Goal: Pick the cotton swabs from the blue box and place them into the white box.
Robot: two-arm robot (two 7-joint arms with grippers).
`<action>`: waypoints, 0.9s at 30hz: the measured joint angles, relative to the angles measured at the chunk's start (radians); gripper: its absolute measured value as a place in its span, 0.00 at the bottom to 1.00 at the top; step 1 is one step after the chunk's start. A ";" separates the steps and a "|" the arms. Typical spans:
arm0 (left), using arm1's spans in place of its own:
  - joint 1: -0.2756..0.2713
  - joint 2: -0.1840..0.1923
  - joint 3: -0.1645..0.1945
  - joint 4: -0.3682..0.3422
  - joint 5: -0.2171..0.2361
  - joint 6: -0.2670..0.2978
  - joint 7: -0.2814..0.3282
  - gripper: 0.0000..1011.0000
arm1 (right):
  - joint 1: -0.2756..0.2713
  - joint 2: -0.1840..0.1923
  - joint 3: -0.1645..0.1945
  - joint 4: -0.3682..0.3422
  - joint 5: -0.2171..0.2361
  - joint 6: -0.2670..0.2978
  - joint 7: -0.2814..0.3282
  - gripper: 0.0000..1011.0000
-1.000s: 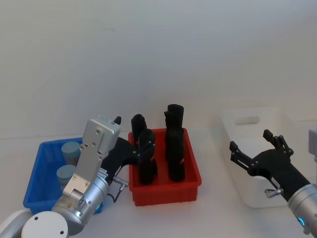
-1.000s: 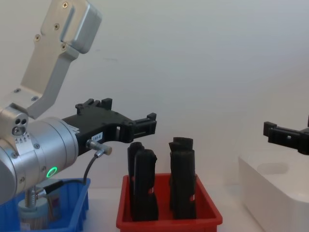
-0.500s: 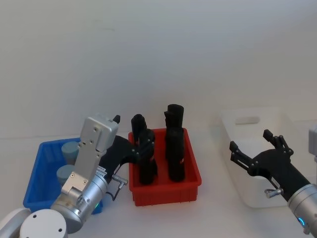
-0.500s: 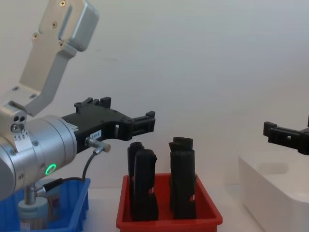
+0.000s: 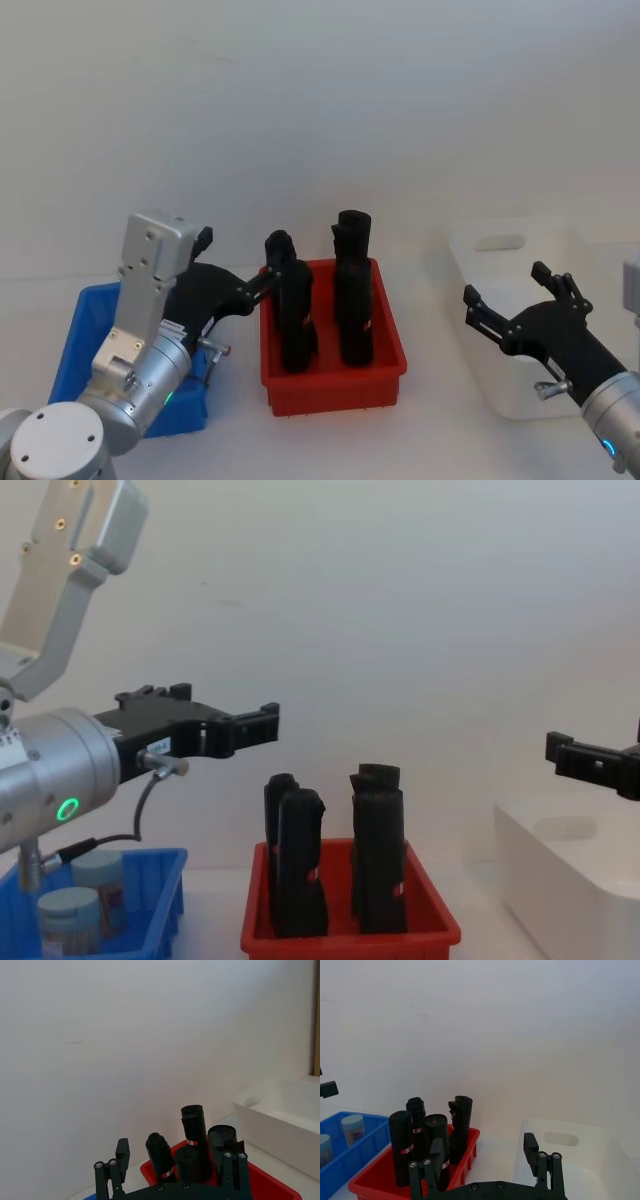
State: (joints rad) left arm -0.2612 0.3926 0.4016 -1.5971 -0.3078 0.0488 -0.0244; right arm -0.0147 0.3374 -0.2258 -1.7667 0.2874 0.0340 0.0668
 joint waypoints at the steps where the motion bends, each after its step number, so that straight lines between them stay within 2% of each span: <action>1: -0.001 0.001 -0.003 0.002 -0.009 0.004 0.000 0.99 | 0.000 0.000 0.000 0.000 0.000 0.000 0.000 0.99; 3: -0.005 0.005 -0.015 0.014 -0.036 0.019 -0.001 0.99 | 0.000 0.000 0.000 0.000 0.000 0.000 0.000 0.99; 13: -0.014 0.016 -0.046 0.060 -0.105 0.068 0.001 0.99 | 0.000 0.000 0.000 0.000 0.000 0.000 0.000 0.99; 27: -0.015 0.035 -0.079 0.126 -0.142 0.128 0.022 0.99 | 0.000 0.000 0.000 0.000 0.000 0.000 0.000 0.99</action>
State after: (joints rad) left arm -0.2757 0.4273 0.3224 -1.4716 -0.4498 0.1765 -0.0024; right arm -0.0147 0.3374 -0.2259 -1.7667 0.2874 0.0340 0.0667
